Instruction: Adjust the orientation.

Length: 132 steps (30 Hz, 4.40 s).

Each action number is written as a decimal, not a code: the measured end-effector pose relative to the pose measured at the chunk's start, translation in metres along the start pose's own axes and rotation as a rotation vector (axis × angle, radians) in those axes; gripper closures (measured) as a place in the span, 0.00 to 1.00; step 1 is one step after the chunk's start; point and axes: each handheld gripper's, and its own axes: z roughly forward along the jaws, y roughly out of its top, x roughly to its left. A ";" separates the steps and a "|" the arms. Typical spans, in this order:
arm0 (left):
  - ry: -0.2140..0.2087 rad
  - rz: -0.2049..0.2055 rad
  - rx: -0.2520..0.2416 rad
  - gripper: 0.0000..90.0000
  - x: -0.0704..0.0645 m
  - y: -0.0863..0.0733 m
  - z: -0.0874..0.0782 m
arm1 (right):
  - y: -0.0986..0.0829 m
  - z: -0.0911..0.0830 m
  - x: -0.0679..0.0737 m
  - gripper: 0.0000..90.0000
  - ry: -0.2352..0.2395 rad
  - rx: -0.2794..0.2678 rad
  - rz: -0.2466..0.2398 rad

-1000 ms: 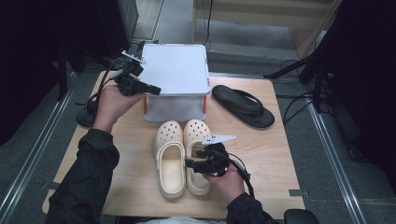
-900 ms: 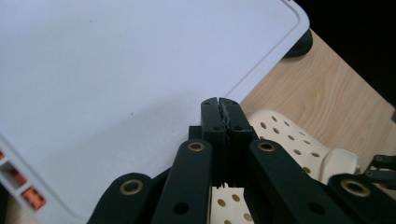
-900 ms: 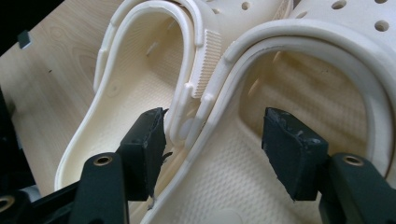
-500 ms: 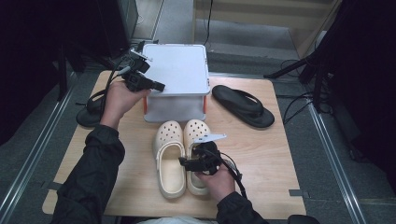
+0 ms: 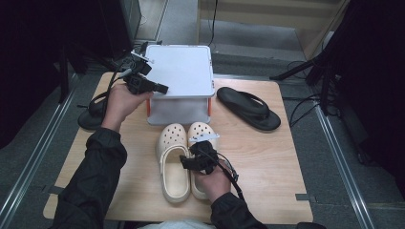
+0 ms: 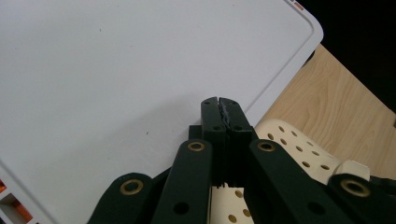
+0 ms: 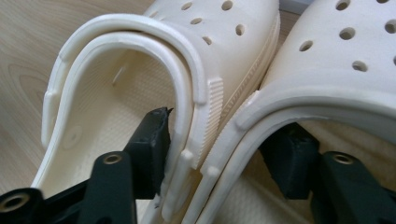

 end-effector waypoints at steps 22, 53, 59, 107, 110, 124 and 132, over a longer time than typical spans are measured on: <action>0.000 -0.005 0.004 1.00 0.000 0.001 0.000 | 0.006 -0.008 -0.012 0.74 0.014 0.014 0.087; -0.005 -0.009 0.008 1.00 0.002 0.000 -0.001 | 0.090 0.027 -0.028 0.74 0.010 -0.020 0.056; -0.004 -0.008 0.008 1.00 0.002 0.000 -0.001 | 0.099 0.037 -0.039 0.74 -0.025 -0.034 0.079; -0.006 -0.006 0.007 1.00 0.002 0.000 -0.001 | 0.095 0.004 -0.043 0.78 0.004 -0.090 0.010; -0.006 -0.006 0.009 1.00 0.003 0.000 -0.001 | 0.085 -0.003 -0.038 0.85 0.028 -0.088 -0.014; -0.006 -0.003 0.004 1.00 0.002 0.000 0.000 | 0.029 -0.004 -0.021 1.00 0.100 -0.075 -0.056; -0.007 -0.004 0.005 1.00 0.002 -0.001 -0.001 | 0.001 0.005 -0.023 1.00 0.128 -0.040 -0.044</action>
